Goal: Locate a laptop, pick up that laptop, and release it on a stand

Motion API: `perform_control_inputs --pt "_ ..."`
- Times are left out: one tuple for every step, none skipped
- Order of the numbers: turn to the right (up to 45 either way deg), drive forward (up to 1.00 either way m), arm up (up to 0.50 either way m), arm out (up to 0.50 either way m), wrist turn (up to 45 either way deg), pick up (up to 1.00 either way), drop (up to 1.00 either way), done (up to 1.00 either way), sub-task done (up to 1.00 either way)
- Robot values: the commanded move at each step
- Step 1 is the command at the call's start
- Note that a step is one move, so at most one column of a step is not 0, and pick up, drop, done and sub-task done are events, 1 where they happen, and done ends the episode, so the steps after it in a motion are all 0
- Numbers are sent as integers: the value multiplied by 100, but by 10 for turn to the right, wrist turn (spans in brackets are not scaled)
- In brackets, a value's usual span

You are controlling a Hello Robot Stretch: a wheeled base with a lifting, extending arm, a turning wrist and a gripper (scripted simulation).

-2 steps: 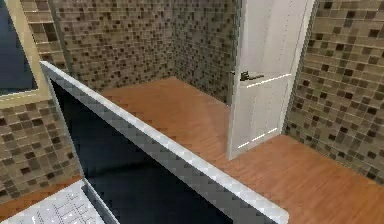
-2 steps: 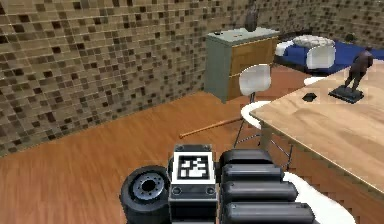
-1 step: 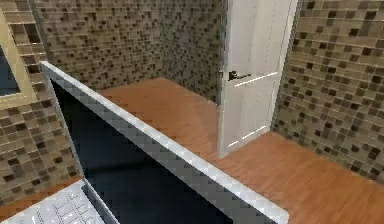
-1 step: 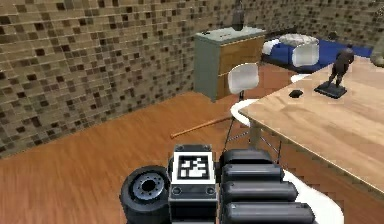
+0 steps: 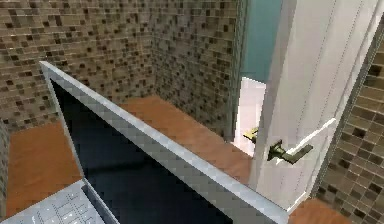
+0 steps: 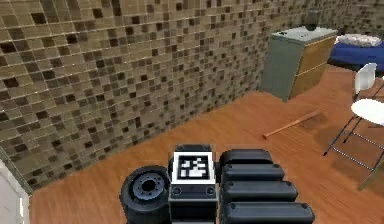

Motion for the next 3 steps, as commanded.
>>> perform_control_inputs --pt "0 65 0 0 0 0 0 0 0" --pt "60 0 0 0 0 0 0 0 0" --pt "0 30 0 0 0 0 0 0 0"
